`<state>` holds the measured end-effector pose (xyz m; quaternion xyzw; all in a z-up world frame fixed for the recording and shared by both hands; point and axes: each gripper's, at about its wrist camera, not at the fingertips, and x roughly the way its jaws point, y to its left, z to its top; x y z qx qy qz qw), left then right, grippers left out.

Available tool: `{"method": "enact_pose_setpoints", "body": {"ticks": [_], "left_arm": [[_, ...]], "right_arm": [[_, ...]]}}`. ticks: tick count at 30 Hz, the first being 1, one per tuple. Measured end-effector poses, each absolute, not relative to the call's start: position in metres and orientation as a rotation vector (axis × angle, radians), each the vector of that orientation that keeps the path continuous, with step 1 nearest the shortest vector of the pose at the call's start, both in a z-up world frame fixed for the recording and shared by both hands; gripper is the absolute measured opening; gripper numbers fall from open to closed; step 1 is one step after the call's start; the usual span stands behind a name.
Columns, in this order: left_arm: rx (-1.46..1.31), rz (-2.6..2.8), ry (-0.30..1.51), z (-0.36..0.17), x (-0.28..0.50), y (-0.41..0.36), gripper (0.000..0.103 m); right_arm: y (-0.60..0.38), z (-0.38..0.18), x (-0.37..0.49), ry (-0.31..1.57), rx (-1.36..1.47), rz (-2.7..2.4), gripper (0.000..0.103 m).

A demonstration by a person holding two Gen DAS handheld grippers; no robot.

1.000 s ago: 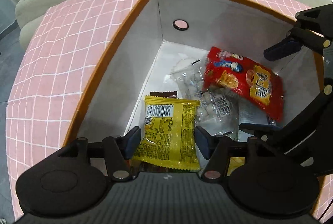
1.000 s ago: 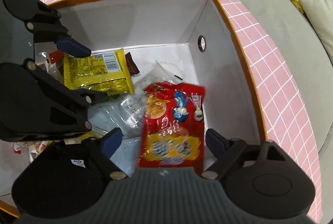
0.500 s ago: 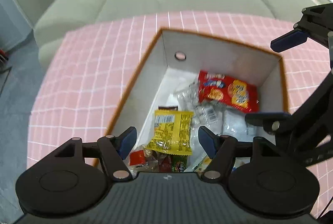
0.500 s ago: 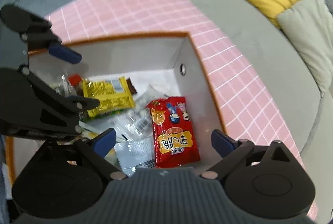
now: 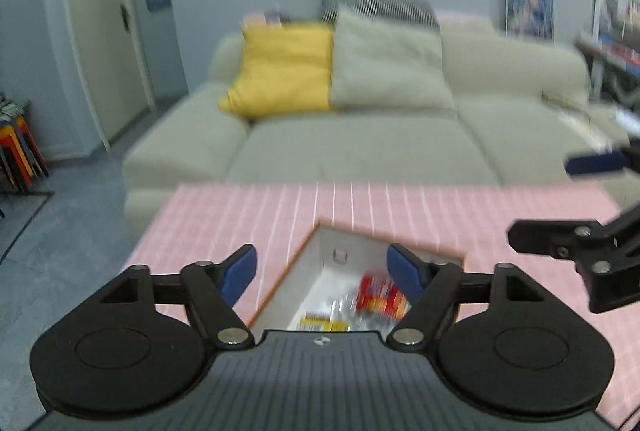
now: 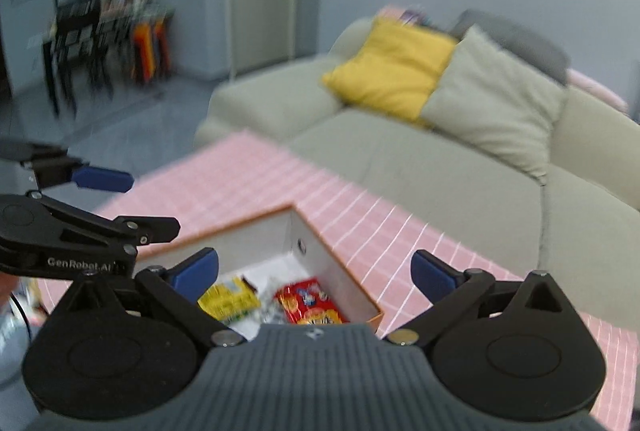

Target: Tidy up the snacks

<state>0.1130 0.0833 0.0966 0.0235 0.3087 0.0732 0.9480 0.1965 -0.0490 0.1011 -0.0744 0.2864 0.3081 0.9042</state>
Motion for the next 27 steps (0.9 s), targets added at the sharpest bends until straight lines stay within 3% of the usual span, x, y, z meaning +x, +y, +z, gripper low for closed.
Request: {"method": "enact_pose_setpoints", "body": {"ticks": [4,14,27], "left_arm": [[0.033,0.154,0.519,0.116,0.085,0.068,0.099],[0.024,0.213,0.441,0.106,0.040,0.024,0.100],[0.036,0.252,0.575,0.045,0.025,0.002,0.100]], "right_arm": [[-0.081,0.119,0.158,0.503,-0.044,0.588,0.099],[-0.128,0.093,0.058,0.434,0.022,0.370,0.099],[-0.129,0.027,0.040,0.516,-0.043,0.238,0.099]]}}
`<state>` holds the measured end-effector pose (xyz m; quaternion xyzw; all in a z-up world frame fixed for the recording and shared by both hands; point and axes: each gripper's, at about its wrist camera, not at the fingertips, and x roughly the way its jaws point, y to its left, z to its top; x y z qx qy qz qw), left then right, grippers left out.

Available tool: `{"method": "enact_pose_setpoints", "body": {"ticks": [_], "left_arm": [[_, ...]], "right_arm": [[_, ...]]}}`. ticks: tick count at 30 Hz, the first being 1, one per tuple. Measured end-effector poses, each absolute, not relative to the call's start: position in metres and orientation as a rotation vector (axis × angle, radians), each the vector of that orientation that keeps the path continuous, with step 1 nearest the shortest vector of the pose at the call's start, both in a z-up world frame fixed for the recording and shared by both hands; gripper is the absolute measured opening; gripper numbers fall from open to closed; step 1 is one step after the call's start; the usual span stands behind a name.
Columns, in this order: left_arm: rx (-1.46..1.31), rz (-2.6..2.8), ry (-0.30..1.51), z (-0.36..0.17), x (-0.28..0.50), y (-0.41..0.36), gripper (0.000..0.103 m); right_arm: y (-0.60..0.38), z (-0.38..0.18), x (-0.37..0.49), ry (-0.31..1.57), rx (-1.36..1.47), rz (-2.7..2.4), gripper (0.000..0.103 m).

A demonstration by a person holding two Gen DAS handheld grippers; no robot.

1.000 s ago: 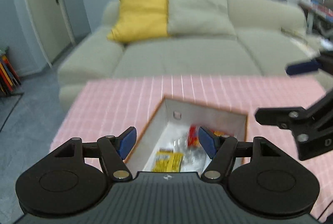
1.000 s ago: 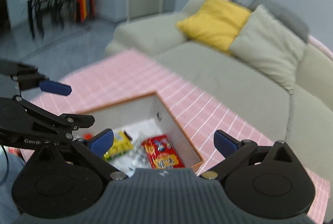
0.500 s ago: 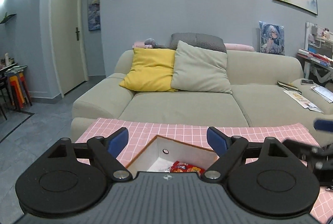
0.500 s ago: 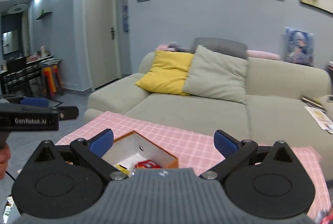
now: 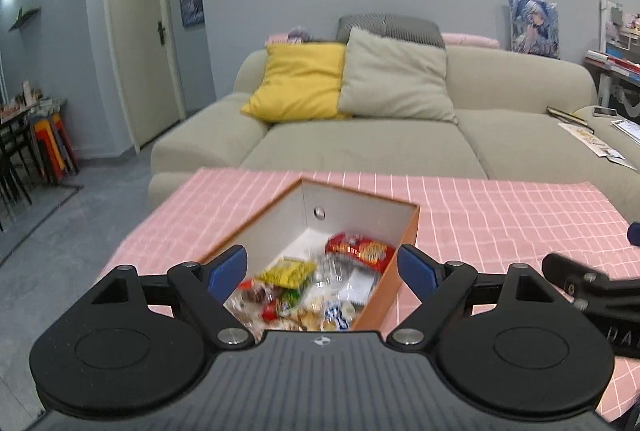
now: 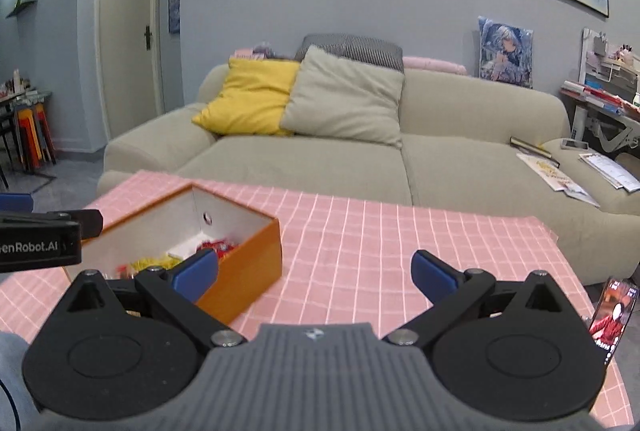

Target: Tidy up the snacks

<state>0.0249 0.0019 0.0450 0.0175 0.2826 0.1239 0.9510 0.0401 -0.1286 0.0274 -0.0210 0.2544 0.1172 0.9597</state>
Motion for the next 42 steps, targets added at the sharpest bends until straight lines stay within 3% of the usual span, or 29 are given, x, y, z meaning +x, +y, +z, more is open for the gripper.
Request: {"method": "enact_pose_setpoints", "body": {"ticks": [16,42], "left_arm": [[0.047,0.256,0.694,0.007,0.037,0.004,0.100],[0.034,0.253,0.705,0.012,0.036,0.009,0.100]], "right_arm": [[-0.121,-0.015,0.061,0.617,-0.073,0.233,0.099],[-0.120,-0.005,0.058,0.574,-0.044,0.251,0.099]]}}
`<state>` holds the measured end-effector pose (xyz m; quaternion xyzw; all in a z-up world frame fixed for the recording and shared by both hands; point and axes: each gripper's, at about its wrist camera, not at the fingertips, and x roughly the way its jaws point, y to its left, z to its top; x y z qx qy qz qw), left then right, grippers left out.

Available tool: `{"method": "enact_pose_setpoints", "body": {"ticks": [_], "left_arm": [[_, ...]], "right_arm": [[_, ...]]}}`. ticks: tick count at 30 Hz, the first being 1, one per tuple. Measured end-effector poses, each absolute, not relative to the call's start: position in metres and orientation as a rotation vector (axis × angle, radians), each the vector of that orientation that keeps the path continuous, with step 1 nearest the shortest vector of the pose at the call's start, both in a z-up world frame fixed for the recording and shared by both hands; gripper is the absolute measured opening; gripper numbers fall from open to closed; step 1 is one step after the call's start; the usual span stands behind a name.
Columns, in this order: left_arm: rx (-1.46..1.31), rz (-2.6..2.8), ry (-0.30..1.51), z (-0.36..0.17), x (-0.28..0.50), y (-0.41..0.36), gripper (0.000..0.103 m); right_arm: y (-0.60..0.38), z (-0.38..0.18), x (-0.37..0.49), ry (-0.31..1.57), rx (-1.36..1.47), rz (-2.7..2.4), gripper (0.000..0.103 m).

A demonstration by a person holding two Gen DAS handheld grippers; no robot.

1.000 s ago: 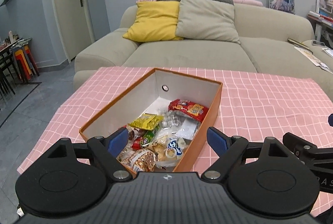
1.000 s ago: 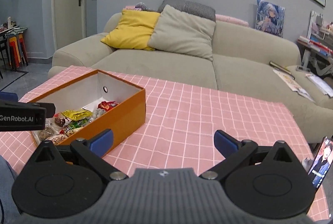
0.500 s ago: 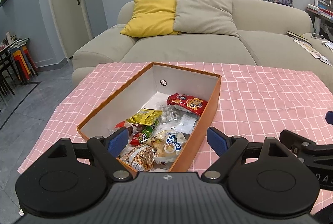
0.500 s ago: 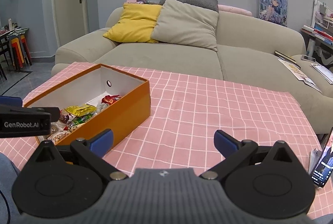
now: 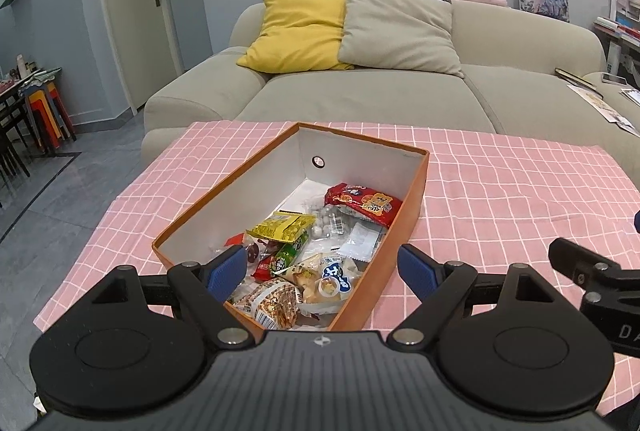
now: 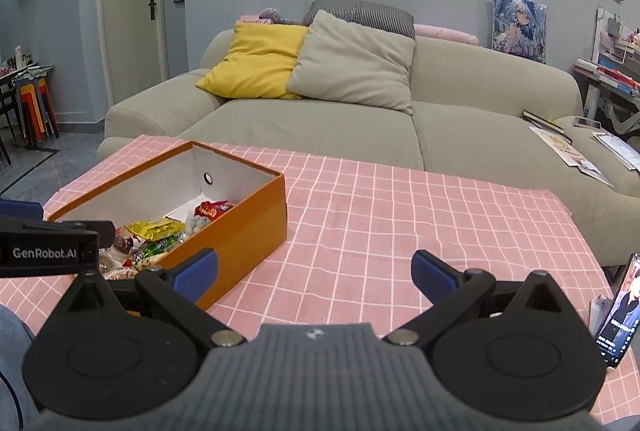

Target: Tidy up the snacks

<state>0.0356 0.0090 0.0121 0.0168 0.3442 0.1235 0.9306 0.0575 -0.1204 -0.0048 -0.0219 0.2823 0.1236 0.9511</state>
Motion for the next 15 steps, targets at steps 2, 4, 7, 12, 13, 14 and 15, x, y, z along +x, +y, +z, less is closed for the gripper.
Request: {"method": "enact_pose_setpoints", "body": {"ticks": [2,4,7,12,13,14,15], "left_arm": [[0.031,0.255,0.704,0.0123,0.0352,0.0097,0.099],[0.028,0.257,0.703,0.0124,0.0348,0.0096,0.100],[0.030,0.257,0.697,0.0133,0.0335,0.0098,0.100],[0.029,0.257,0.696,0.0139,0.0322,0.0102,0.100],[0.030,0.257,0.694,0.0142,0.0319,0.0099,0.100],[0.031,0.257,0.694,0.0145,0.0324,0.0103,0.100],[0.031,0.257,0.693,0.0149,0.0323,0.0107,0.100]], "right_arm": [[-0.1201,-0.0042,0.0578,0.572,-0.040,0.252,0.099],[-0.1197,-0.0038,0.0575,0.570,-0.043,0.252,0.099],[-0.1192,-0.0030,0.0562,0.564,-0.045,0.256,0.099],[-0.1184,-0.0012,0.0536,0.551,-0.054,0.262,0.099],[-0.1183,-0.0008,0.0531,0.550,-0.054,0.263,0.099],[-0.1181,-0.0010,0.0517,0.548,-0.054,0.264,0.099],[-0.1181,-0.0008,0.0512,0.547,-0.053,0.265,0.099]]}}
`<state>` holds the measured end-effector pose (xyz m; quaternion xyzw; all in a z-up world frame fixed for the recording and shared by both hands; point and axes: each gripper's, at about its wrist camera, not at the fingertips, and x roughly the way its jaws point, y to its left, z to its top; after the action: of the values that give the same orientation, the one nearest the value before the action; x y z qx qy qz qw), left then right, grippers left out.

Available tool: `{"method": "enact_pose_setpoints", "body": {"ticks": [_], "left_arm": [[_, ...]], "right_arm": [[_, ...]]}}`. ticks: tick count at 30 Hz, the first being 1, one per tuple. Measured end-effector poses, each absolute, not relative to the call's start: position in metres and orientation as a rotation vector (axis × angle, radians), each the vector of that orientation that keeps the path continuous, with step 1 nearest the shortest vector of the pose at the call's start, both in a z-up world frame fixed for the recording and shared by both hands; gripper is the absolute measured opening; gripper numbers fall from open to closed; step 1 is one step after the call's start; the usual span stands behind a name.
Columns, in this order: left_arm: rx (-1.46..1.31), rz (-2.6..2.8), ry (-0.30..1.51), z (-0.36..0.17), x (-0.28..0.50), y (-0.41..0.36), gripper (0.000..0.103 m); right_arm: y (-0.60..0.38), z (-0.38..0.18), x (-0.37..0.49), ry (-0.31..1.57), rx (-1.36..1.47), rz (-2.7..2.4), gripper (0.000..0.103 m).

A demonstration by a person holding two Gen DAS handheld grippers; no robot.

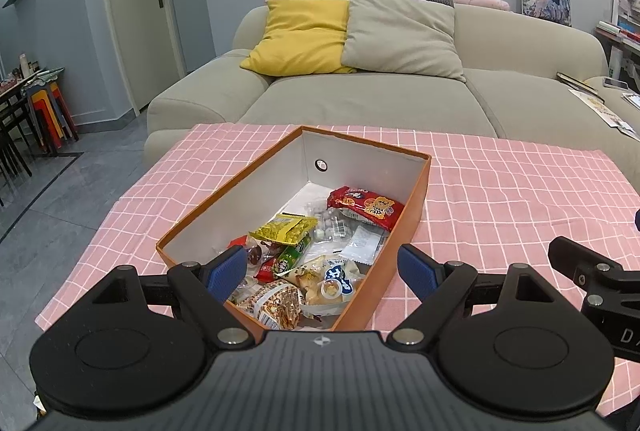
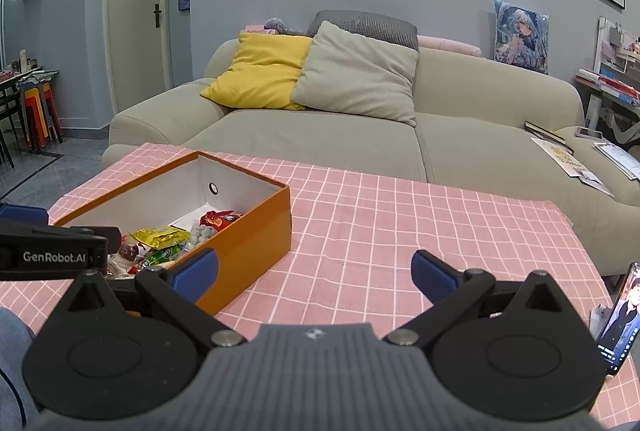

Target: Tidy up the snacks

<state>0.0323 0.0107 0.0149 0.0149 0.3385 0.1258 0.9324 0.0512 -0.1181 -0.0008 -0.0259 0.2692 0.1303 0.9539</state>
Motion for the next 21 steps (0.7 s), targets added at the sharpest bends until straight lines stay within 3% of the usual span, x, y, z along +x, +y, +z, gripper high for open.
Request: {"method": "enact_pose_setpoints", "body": {"ticks": [21], "left_arm": [[0.021,0.261,0.692,0.0152,0.0308,0.0126,0.100]], "right_arm": [[-0.1193,0.0007,0.0494,0.545,-0.047,0.266,0.099]]}}
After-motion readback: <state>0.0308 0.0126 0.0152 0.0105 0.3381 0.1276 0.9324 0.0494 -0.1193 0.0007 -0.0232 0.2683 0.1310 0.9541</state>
